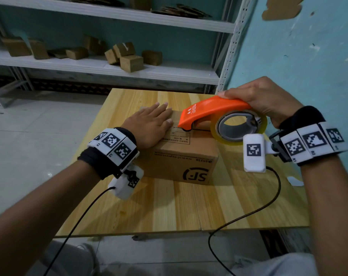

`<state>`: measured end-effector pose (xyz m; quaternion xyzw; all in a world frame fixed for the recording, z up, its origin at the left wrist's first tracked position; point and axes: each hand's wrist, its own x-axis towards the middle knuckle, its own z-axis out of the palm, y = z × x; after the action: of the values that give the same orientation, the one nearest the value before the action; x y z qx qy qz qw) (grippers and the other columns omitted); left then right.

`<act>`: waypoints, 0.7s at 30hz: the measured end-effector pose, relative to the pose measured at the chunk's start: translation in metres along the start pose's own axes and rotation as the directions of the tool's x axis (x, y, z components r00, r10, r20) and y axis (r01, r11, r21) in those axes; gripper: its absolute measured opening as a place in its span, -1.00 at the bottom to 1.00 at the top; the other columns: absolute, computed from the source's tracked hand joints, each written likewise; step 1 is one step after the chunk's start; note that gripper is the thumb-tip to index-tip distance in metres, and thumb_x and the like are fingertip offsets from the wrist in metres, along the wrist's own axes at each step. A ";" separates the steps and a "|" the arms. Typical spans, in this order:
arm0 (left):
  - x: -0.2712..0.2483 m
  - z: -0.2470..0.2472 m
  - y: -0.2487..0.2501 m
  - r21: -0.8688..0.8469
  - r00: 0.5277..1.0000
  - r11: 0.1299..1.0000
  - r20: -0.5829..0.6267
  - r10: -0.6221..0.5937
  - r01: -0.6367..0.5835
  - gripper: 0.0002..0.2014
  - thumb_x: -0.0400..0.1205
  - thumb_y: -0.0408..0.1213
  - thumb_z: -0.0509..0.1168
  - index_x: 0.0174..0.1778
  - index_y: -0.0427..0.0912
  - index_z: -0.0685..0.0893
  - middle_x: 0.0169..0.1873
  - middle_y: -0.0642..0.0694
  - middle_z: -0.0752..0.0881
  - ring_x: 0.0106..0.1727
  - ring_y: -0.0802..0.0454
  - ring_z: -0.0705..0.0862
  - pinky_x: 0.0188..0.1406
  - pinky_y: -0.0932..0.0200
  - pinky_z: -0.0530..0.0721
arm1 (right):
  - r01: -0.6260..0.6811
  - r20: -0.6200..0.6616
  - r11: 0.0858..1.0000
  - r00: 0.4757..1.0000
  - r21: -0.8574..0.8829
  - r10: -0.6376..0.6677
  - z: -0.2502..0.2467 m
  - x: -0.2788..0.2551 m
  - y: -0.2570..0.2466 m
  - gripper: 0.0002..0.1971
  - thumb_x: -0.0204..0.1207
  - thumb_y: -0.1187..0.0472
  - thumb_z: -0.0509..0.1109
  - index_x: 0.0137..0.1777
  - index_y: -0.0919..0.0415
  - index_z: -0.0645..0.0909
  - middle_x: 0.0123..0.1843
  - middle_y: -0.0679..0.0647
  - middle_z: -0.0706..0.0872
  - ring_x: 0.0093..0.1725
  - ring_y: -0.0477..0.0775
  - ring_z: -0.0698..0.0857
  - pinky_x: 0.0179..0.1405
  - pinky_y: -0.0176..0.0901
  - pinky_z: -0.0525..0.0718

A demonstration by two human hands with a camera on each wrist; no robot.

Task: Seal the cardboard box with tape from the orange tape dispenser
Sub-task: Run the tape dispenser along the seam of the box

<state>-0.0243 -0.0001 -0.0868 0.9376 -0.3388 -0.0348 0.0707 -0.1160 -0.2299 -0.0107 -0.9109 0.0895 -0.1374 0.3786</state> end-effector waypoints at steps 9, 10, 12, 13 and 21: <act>0.000 0.000 -0.001 -0.005 1.000 1.000 0.006 0.010 -0.010 -0.47 0.80 -0.01 -0.23 0.69 -0.03 -0.10 0.69 -0.01 -0.13 0.69 0.08 -0.17 0.63 0.07 -0.18 | -0.044 -0.012 0.996 0.999 0.083 0.045 -0.010 -0.009 0.013 -0.48 0.47 -0.10 0.51 0.05 0.45 0.78 -0.40 0.12 0.74 -0.51 -0.12 0.66 -0.43 -0.45 0.57; 0.000 0.000 -0.001 -0.004 1.000 1.000 0.005 0.011 -0.011 -0.47 0.80 -0.01 -0.23 0.69 -0.03 -0.10 0.69 -0.01 -0.13 0.69 0.08 -0.17 0.63 0.07 -0.18 | -0.046 -0.015 0.995 0.999 0.088 0.047 -0.011 -0.010 0.014 -0.49 0.48 -0.08 0.51 0.02 0.47 0.77 -0.43 0.10 0.74 -0.52 -0.12 0.65 -0.43 -0.45 0.57; 0.000 0.000 -0.001 -0.004 1.000 1.000 -0.001 0.013 -0.013 -0.47 0.80 -0.02 -0.23 0.69 -0.03 -0.10 0.69 -0.01 -0.13 0.69 0.09 -0.17 0.62 0.08 -0.19 | -0.042 -0.026 0.995 0.999 0.093 0.044 -0.013 -0.013 0.015 -0.48 0.48 -0.08 0.51 -0.03 0.49 0.76 -0.41 0.16 0.75 -0.49 -0.07 0.67 -0.33 -0.36 0.60; 0.000 0.001 -0.001 -0.007 1.000 1.000 -0.004 0.014 -0.014 -0.47 0.80 -0.02 -0.23 0.69 -0.03 -0.10 0.69 -0.01 -0.13 0.69 0.09 -0.17 0.62 0.09 -0.19 | -0.036 -0.032 0.995 0.999 0.093 0.039 -0.014 -0.014 0.015 -0.48 0.48 -0.09 0.51 -0.04 0.49 0.76 -0.35 0.27 0.77 -0.45 -0.03 0.68 -0.25 -0.29 0.62; 0.001 0.002 -0.002 -0.037 0.999 0.999 -0.042 0.030 -0.032 -0.48 0.80 -0.01 -0.22 0.69 0.00 -0.06 0.70 -0.01 -0.09 0.69 0.09 -0.14 0.62 0.09 -0.17 | -0.029 -0.055 0.992 0.998 0.120 0.036 -0.017 -0.020 0.018 -0.53 0.49 -0.06 0.51 0.00 0.44 0.78 -0.12 0.46 0.77 -0.30 0.13 0.71 -0.12 -0.14 0.66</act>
<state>-0.0227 0.0006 -0.0894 0.9312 -0.3511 -0.0204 0.0957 -0.1416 -0.2484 -0.0164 -0.8808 0.1066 -0.1623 0.4318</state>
